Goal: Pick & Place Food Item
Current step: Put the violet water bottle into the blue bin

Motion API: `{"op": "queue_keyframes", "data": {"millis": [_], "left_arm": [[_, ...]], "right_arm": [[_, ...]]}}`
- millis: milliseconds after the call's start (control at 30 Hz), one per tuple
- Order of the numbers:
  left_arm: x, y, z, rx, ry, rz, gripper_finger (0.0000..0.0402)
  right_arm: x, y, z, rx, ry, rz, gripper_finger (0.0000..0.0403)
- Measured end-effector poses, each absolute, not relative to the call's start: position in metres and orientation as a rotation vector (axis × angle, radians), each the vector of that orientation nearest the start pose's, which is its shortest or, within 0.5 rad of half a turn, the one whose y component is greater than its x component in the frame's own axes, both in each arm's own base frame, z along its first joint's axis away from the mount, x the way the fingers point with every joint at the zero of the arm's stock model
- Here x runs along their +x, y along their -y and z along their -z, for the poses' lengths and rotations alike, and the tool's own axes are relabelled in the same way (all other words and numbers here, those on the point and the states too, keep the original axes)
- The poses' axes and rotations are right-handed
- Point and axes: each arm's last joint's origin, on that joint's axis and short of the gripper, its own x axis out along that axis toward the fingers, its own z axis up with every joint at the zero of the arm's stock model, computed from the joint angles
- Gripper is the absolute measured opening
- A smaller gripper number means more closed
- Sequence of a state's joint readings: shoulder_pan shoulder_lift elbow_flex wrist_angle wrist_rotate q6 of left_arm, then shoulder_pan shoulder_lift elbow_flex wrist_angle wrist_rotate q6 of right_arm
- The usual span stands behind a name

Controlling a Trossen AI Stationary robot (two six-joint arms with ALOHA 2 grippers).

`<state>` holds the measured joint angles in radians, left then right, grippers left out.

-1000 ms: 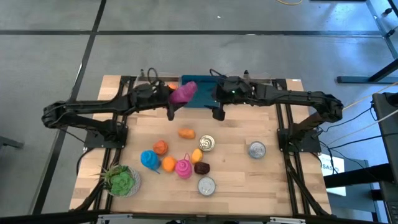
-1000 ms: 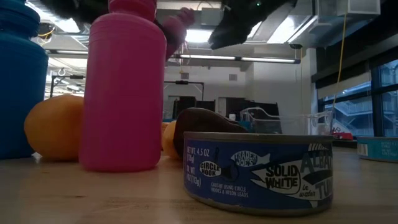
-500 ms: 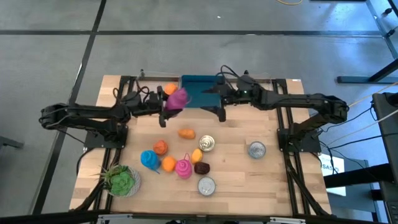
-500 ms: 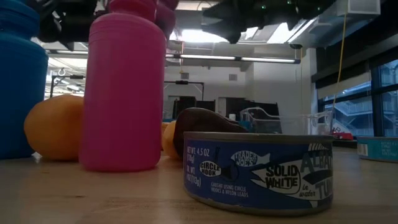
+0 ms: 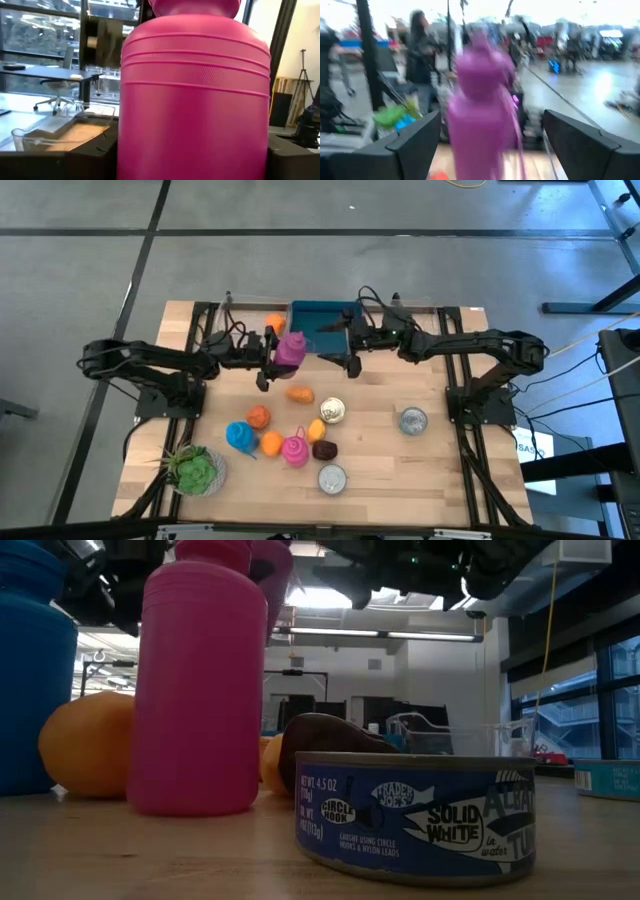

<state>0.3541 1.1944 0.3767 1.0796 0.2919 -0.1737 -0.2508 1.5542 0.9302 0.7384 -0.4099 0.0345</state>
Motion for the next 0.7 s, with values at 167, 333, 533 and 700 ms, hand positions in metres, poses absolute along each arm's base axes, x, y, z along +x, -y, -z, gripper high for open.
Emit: {"op": "queue_keyframes", "data": {"millis": [167,333,533,700], "left_arm": [[0.222,-0.073,-0.232,-0.101,0.301,-0.006,0.0248],[0.238,-0.078,-0.235,-0.114,0.302,0.019,0.0248],[0.263,-0.084,-0.238,-0.118,0.285,0.100,0.0248],[0.276,-0.089,-0.237,-0.128,0.272,0.128,0.0248]], "right_arm": [[0.336,0.073,-0.288,-0.006,0.165,-0.190,0.0348],[0.336,0.073,-0.288,0.010,0.169,-0.186,0.0348],[0.336,0.073,-0.289,0.032,0.173,-0.194,0.0348],[0.336,0.072,-0.289,0.030,0.173,-0.218,0.0348]]}}
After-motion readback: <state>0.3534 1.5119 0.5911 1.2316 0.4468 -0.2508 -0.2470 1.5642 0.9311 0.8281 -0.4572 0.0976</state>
